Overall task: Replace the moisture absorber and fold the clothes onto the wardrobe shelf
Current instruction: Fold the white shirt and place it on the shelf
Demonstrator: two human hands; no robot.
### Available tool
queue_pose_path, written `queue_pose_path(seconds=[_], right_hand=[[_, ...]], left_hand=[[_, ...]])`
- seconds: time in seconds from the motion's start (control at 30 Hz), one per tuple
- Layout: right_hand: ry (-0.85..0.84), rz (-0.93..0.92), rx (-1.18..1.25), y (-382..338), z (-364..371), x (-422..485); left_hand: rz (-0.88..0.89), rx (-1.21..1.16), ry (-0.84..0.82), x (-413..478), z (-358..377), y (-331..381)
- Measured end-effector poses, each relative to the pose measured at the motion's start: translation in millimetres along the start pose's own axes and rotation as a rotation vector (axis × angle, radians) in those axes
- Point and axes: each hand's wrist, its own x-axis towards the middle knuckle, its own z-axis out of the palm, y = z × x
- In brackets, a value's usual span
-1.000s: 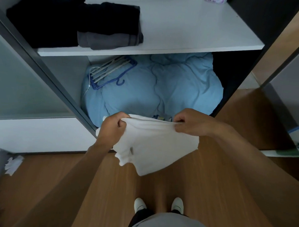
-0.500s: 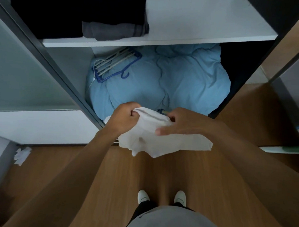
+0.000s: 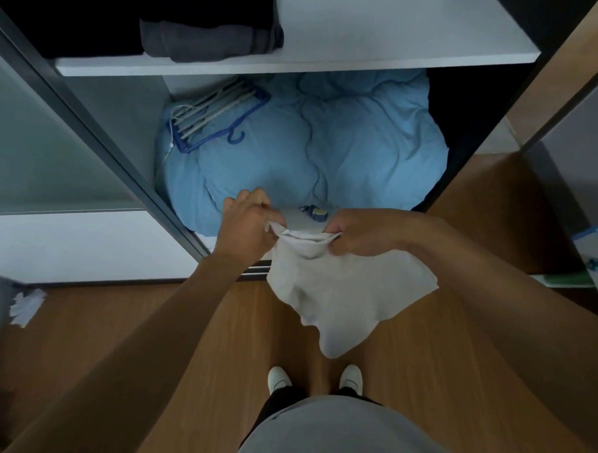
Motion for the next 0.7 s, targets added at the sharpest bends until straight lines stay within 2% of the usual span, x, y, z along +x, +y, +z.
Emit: queue_pose_path(seconds=[0.07, 0.23, 0.4, 0.5, 0.57, 0.7], right_hand=[[-0.029, -0.007, 0.029, -2.8, -0.3, -1.9], [-0.009, -0.025, 0.062, -7.9, -2.9, -2.1], [0.043, -0.043, 0.150, -6.5, -11.8, -7.9], [0.048, -0.046, 0.193, -5.1, -16.4, -11.5], [0.067, -0.051, 0.234, -3.7, -18.2, -12.3], [0.095, -0.062, 0.285, -2.6, -20.1, -12.0]], left_hand=[[-0.023, -0.160, 0.009, 1.1, 3.3, 13.8], [-0.283, -0.936, -0.191, 5.9, 10.2, 38.4], [-0.537, -1.417, -0.398, -5.0, 17.9, 45.1], [-0.467, -1.662, -0.511, -16.3, 16.2, 43.3], [-0.420, -1.639, -0.490, -20.4, 17.4, 42.7], [-0.495, -1.290, -0.498, -25.5, 17.5, 44.0]])
